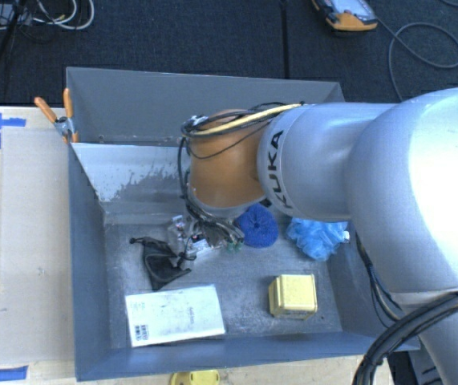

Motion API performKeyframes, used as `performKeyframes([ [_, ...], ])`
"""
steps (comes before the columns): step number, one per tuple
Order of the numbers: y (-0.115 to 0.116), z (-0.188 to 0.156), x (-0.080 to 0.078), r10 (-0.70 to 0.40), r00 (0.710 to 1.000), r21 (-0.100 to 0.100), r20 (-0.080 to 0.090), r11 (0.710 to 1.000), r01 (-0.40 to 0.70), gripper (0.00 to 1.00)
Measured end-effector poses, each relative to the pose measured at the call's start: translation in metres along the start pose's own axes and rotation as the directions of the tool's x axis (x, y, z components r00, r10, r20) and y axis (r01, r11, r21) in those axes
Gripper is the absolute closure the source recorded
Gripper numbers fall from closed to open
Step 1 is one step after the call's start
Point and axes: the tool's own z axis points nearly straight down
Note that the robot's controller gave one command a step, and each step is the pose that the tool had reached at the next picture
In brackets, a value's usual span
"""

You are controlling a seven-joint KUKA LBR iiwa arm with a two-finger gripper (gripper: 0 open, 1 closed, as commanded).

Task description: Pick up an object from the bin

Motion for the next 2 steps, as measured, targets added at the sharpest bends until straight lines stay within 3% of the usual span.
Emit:
performKeyframes([
  [1, 0.0, -0.018, 0.001, 0.0, 1.0, 0.001, -0.011, 1.0, 0.0, 1.0],
  [2, 0.0, -0.033, 0.0, 0.0, 1.0, 0.002, -0.007, 1.0, 0.0, 1.0],
])
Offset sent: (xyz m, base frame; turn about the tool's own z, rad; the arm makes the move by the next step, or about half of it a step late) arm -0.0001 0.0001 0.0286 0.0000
